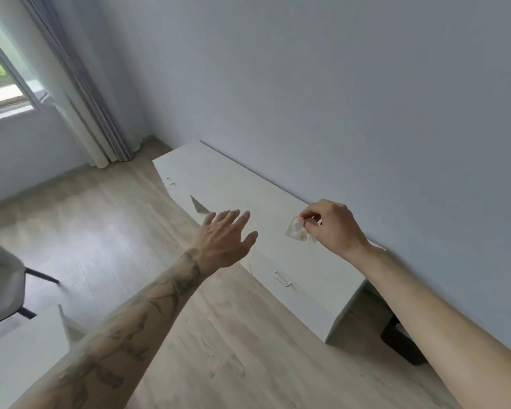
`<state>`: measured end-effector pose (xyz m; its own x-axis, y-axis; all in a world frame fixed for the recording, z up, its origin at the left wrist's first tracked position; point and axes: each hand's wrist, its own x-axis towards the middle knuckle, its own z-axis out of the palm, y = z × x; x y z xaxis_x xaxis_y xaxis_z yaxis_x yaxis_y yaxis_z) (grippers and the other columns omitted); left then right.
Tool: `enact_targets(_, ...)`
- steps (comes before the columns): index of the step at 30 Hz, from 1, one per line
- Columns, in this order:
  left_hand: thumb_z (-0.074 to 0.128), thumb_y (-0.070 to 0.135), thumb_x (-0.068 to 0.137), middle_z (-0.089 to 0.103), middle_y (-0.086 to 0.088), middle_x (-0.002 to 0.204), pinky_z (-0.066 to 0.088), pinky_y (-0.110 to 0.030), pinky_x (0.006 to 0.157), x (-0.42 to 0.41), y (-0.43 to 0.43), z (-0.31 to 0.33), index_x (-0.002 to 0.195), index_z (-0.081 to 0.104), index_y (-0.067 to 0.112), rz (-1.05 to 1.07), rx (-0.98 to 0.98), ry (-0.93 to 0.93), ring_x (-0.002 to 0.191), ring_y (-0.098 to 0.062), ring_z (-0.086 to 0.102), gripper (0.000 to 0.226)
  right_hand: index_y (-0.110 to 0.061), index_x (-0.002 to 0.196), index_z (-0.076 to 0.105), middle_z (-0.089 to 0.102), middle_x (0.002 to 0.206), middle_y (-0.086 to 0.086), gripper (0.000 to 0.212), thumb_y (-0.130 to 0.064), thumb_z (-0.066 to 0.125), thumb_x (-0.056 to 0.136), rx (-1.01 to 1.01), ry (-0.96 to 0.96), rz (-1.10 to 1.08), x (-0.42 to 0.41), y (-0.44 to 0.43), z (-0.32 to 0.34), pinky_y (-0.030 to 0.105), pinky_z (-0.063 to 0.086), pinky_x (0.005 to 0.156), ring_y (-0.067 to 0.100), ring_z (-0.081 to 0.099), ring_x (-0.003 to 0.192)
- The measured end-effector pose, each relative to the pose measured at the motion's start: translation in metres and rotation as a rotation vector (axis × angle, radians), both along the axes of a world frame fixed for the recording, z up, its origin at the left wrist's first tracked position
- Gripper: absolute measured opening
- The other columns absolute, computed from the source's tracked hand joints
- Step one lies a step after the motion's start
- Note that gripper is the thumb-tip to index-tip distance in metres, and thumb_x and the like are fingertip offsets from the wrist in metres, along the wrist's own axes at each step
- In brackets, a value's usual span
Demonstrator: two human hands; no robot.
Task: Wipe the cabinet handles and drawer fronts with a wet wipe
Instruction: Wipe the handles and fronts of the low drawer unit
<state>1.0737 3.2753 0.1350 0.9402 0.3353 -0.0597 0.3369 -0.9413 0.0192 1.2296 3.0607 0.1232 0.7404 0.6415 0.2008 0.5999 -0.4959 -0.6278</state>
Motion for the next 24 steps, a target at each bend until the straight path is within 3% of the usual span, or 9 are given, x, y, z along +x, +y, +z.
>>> enact_targets(4, 0.033, 0.060, 0.111, 0.030, 0.001, 0.173, 0.014, -0.042, 0.131, 0.076, 0.071, -0.043, 0.168, 0.027, 0.026, -0.127, -0.015, 0.019, 0.160, -0.019, 0.024, 0.067, -0.020, 0.094, 0.080, 0.069, 0.090, -0.010, 0.018, -0.007, 0.068, 0.090, -0.003, 0.035, -0.126, 0.045, 0.052, -0.034, 0.027, 0.047, 0.076, 0.013, 0.066, 0.085)
enact_targets(10, 0.033, 0.057, 0.112, 0.029, 0.002, 0.173, 0.012, -0.041, 0.131, 0.186, 0.162, -0.119, 0.167, 0.027, 0.024, -0.406, -0.020, 0.140, 0.160, -0.018, 0.023, 0.065, -0.018, 0.098, 0.080, 0.071, 0.096, -0.002, 0.018, -0.006, 0.068, 0.091, -0.042, 0.138, -0.377, 0.091, 0.125, -0.110, 0.032, 0.050, 0.079, 0.019, 0.066, 0.088)
enact_targets(16, 0.032, 0.056, 0.112, 0.025, 0.001, 0.175, 0.011, -0.041, 0.132, 0.261, 0.216, -0.196, 0.169, 0.023, 0.022, -0.653, -0.025, 0.188, 0.161, -0.018, 0.020, 0.066, -0.024, 0.093, 0.079, 0.067, 0.093, -0.009, 0.018, -0.009, 0.069, 0.092, -0.076, 0.286, -0.624, 0.097, 0.173, -0.189, 0.030, 0.051, 0.077, 0.011, 0.066, 0.083)
enact_targets(20, 0.031, 0.056, 0.112, 0.023, 0.000, 0.175, 0.010, -0.040, 0.132, 0.283, 0.238, -0.274, 0.170, 0.023, 0.023, -0.734, -0.039, 0.211, 0.161, -0.019, 0.020, 0.067, -0.022, 0.095, 0.079, 0.062, 0.093, -0.014, 0.018, -0.006, 0.069, 0.093, -0.085, 0.351, -0.727, 0.092, 0.193, -0.257, 0.021, 0.045, 0.074, 0.000, 0.061, 0.082)
enact_targets(24, 0.031, 0.055, 0.112, 0.023, -0.002, 0.175, 0.011, -0.041, 0.132, 0.304, 0.259, -0.380, 0.170, 0.023, 0.022, -0.787, -0.024, 0.226, 0.161, -0.020, 0.020, 0.067, -0.018, 0.096, 0.079, 0.067, 0.099, -0.007, 0.018, -0.003, 0.071, 0.092, -0.074, 0.350, -0.820, 0.092, 0.207, -0.347, 0.034, 0.055, 0.080, 0.010, 0.064, 0.081)
